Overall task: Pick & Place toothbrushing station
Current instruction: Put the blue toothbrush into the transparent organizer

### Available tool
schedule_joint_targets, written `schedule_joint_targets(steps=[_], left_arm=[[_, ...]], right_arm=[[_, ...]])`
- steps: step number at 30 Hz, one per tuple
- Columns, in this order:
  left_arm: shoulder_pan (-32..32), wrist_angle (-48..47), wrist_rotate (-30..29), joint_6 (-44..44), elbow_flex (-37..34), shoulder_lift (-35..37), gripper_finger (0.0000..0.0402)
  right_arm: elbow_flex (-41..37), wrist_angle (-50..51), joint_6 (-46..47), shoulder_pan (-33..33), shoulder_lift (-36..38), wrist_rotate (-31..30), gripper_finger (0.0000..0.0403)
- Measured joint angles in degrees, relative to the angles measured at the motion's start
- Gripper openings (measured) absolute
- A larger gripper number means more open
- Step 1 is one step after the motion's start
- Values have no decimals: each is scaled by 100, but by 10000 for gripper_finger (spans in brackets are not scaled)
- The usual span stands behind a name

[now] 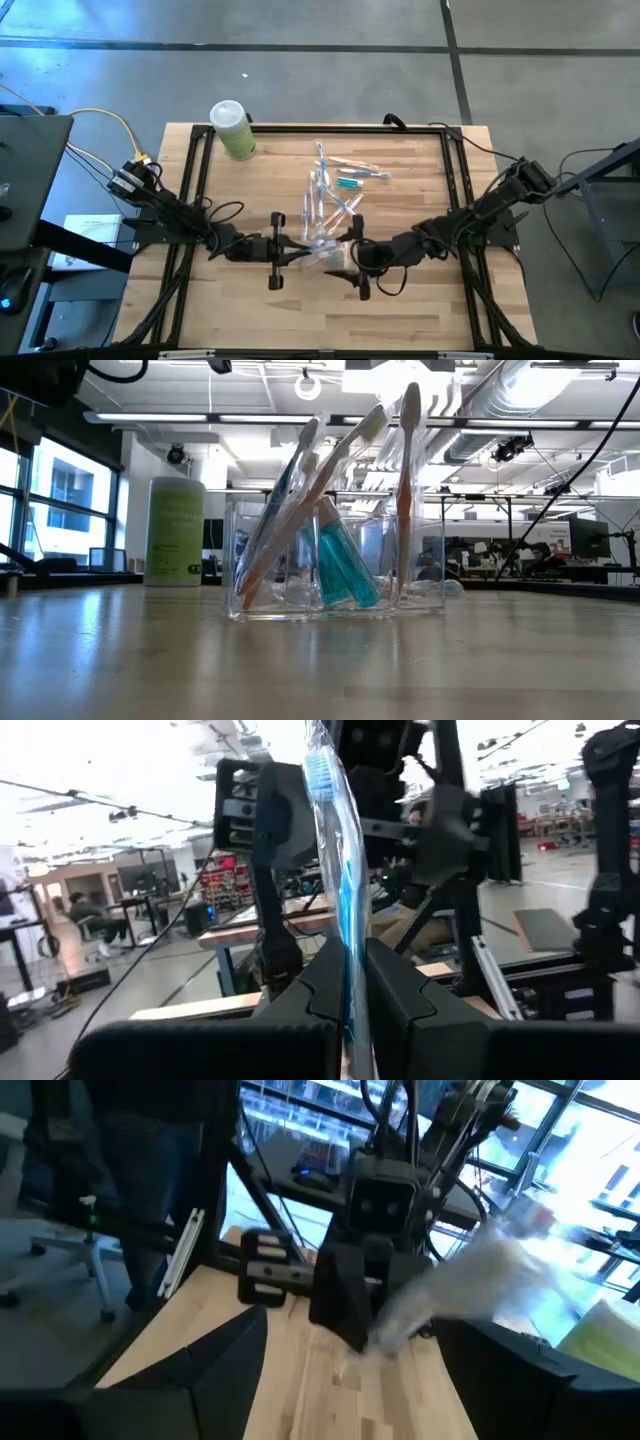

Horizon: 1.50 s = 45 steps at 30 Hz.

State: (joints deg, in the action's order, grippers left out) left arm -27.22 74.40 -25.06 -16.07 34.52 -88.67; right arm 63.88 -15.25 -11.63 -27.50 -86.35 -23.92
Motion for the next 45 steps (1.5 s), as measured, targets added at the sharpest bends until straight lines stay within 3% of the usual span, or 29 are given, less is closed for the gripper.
schedule_joint_targets(steps=[6,11,16,24,27,39,42,45], left_arm=[[198,-43,89,282,0,0,14],[199,-54,98,143,0,0,14],[201,-84,96,-44,0,0,14],[199,-180,93,-362,-2,0,18],[196,-294,88,-378,-2,0,38],[125,-248,-435,-197,-2,2,128],[41,-184,-617,-79,-2,1,149],[-98,-87,-669,-235,-2,3,160]], right_arm=[[-2,-80,3,111,0,-6,273],[-2,-90,-15,192,0,13,238],[-2,-94,-21,336,0,204,169],[-2,61,-200,584,0,934,19],[-2,190,-328,630,0,1248,12],[-2,170,-334,549,-33,1013,9],[-2,107,-380,420,-35,882,9],[-2,91,-626,182,-39,383,9]])
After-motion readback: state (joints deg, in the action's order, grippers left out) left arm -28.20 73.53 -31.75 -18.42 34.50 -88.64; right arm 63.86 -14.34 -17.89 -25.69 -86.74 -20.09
